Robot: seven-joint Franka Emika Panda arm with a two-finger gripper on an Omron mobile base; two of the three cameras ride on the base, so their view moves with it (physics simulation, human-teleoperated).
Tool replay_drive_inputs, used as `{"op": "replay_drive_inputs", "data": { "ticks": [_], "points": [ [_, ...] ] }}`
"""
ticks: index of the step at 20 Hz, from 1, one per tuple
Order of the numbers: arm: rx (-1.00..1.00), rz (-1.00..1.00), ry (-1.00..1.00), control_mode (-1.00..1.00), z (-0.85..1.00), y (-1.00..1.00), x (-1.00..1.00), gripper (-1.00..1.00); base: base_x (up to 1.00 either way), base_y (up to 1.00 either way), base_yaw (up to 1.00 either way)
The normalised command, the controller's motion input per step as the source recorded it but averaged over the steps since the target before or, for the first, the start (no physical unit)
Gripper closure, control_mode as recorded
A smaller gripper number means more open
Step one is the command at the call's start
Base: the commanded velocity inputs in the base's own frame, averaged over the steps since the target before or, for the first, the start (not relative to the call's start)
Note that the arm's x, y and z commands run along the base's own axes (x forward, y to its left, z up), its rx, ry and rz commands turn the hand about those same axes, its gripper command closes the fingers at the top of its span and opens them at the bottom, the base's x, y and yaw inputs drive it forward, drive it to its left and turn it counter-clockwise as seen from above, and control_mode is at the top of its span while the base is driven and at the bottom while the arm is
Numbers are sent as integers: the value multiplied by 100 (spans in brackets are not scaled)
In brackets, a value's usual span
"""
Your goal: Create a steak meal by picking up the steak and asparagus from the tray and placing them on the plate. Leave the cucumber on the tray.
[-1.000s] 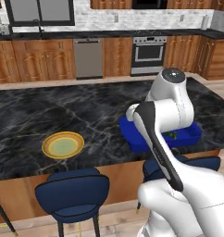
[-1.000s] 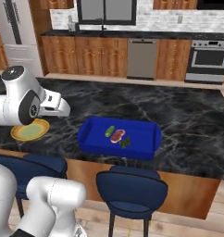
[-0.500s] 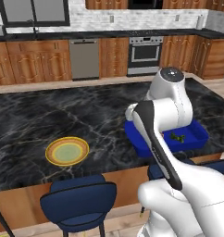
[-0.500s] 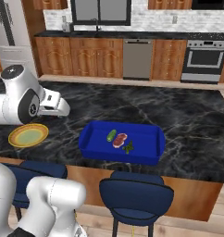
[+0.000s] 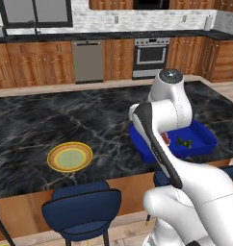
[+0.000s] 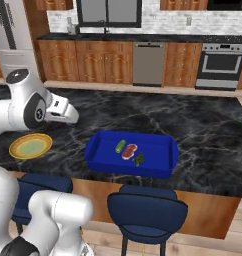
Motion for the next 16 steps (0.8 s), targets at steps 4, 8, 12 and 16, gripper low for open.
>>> {"op": "replay_drive_inputs", "data": {
  "ticks": [4, 8, 12, 16],
  "points": [
    [2, -3, 0, -100, -16, -34, 35, -100, 0, 0, 0],
    [7, -1, 0, -100, -36, -49, 38, -100, 0, 0, 0],
    [7, -5, 0, -100, -43, -75, 24, -100, 0, 0, 0],
    [9, -5, 0, -100, -43, -91, 17, -100, 0, 0, 0]
  ]
}}
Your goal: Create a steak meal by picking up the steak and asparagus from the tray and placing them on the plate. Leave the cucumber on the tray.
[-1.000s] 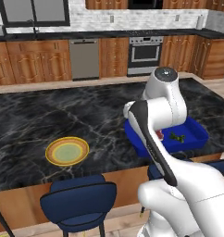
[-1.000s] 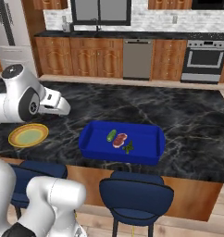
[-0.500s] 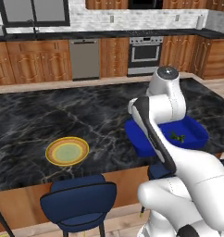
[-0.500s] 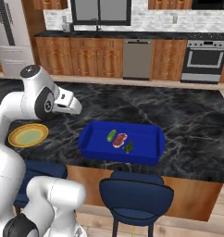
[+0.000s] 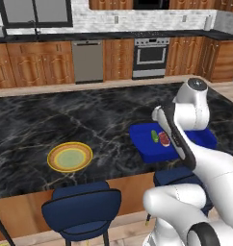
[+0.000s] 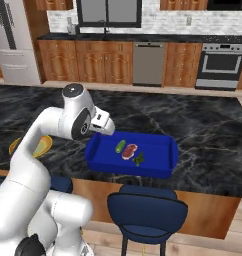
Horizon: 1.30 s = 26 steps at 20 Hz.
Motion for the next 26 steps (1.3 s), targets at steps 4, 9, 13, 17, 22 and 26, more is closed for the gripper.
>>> {"op": "replay_drive_inputs", "data": {
  "ticks": [4, 9, 13, 17, 22, 26],
  "points": [
    [4, 0, 4, -100, -40, -88, 21, -100, 0, 0, 0],
    [0, -1, 10, -100, -23, -32, 26, -100, 0, 0, 0],
    [0, -3, 7, -100, -11, 0, 47, -100, 0, 0, 0],
    [0, 0, 8, -100, -25, -7, 38, -100, 0, 0, 0],
    [0, 0, 6, -100, -46, -31, 15, -100, 0, 0, 0],
    [-1, 3, 4, -100, -45, -19, 16, -100, 0, 0, 0]
  ]
}}
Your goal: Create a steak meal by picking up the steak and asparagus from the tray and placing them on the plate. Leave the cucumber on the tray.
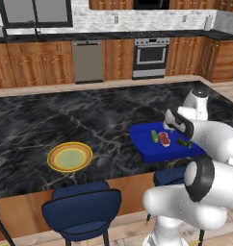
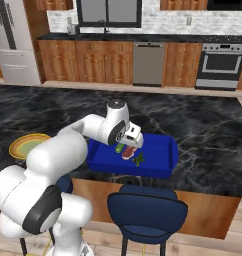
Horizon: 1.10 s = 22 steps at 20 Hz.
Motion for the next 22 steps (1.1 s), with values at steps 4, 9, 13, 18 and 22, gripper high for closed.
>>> {"op": "replay_drive_inputs", "data": {
  "ticks": [4, 9, 13, 18, 22],
  "points": [
    [-5, 8, 1, -100, -40, 0, 11, -100, 0, 0, 0],
    [-7, 14, 0, -100, -34, 2, 5, -100, 0, 0, 0],
    [-2, 15, 1, -100, -40, 13, 9, -100, 0, 0, 0],
    [-1, 12, 4, -100, -41, 8, 23, -100, 0, 0, 0],
    [0, 5, 9, -100, -34, 0, 38, -100, 0, 0, 0]
  ]
}}
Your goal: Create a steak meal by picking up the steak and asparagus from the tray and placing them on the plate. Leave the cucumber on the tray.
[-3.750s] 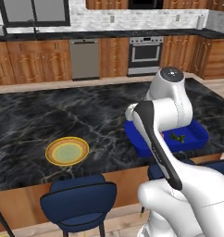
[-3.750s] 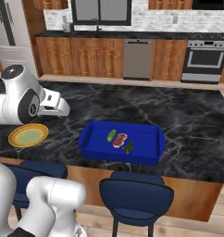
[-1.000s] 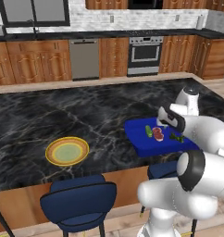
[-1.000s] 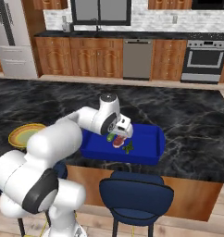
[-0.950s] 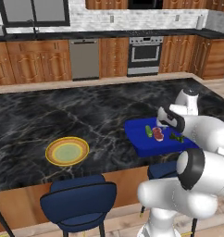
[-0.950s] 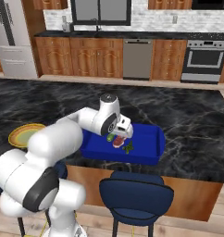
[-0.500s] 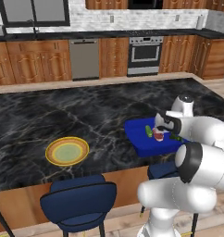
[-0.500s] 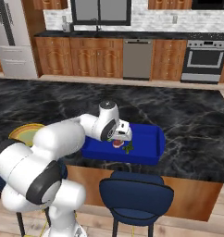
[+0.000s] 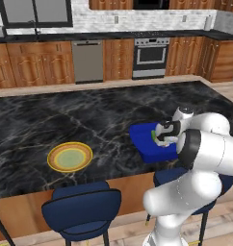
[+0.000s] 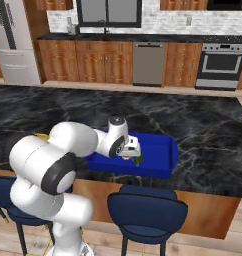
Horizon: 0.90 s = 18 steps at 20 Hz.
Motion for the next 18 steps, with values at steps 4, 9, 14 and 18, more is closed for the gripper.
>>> {"op": "replay_drive_inputs", "data": {
  "ticks": [4, 9, 14, 18],
  "points": [
    [0, 4, 11, -100, -26, 0, 39, -100, 0, 0, 0],
    [0, 1, 9, -100, -26, -2, 28, -100, 0, 0, 0],
    [0, 0, 5, -100, -24, -9, 24, -100, 0, 0, 0],
    [0, 0, 3, -100, -22, -9, 24, -100, 0, 0, 0]
  ]
}}
